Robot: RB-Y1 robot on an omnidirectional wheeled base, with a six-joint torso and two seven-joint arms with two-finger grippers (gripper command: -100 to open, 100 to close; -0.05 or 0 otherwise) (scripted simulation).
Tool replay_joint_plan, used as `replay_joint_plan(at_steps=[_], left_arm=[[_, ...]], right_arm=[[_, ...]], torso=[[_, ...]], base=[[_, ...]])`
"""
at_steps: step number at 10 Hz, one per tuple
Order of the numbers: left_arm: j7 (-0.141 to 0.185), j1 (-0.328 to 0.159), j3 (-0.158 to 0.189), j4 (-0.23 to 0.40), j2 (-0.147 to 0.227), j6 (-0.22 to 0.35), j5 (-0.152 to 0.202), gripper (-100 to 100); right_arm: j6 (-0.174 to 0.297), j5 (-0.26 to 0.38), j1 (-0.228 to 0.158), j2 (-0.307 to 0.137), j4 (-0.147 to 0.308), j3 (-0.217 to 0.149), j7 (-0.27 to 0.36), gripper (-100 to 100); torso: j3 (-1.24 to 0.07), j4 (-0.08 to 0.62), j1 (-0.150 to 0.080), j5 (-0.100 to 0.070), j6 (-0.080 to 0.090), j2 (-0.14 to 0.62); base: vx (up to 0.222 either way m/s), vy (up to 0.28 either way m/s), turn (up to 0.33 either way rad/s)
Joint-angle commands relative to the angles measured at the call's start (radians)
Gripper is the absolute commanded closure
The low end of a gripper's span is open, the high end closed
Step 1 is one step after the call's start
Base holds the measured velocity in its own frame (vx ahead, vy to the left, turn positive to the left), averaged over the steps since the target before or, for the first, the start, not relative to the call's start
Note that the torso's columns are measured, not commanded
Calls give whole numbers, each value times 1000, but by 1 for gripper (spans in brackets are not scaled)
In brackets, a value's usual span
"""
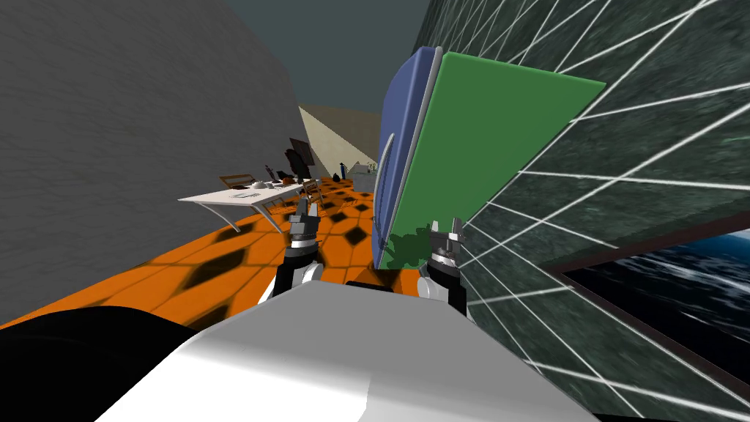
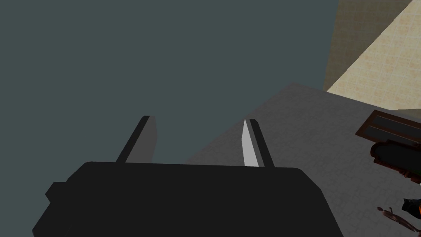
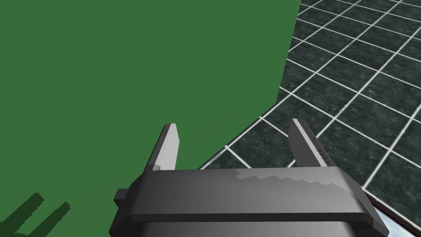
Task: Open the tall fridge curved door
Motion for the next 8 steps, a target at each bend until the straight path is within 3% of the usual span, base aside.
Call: replay_joint_plan(at_steps=[1, 3, 4, 5, 8], left_arm=[[0, 0, 0, 0, 0, 0, 0, 0], [0, 0, 0, 0, 0, 0, 0, 0], [0, 0, 0, 0, 0, 0, 0, 0], [0, 0, 0, 0, 0, 0, 0, 0], [0, 0, 0, 0, 0, 0, 0, 0]], right_arm=[[0, 0, 0, 0, 0, 0, 0, 0], [0, 0, 0, 0, 0, 0, 0, 0], [-10, 9, -2, -46, 8, 0, 16, -100], [-20, 18, -4, -76, 16, 0, 32, -100], [-69, 63, -12, -163, 55, 0, 110, -100]], torso=[[-147, 74, 0, 0, 0, 74], [-443, 221, 0, 0, 0, 222], [-590, 295, 0, 0, 0, 295], [-660, 328, 0, 0, 0, 328], [-685, 341, 1, 0, 0, 340]], base=[[0, 0, 0], [0, 0, 0], [22, 12, -23], [38, 22, -43], [63, 47, -68]])
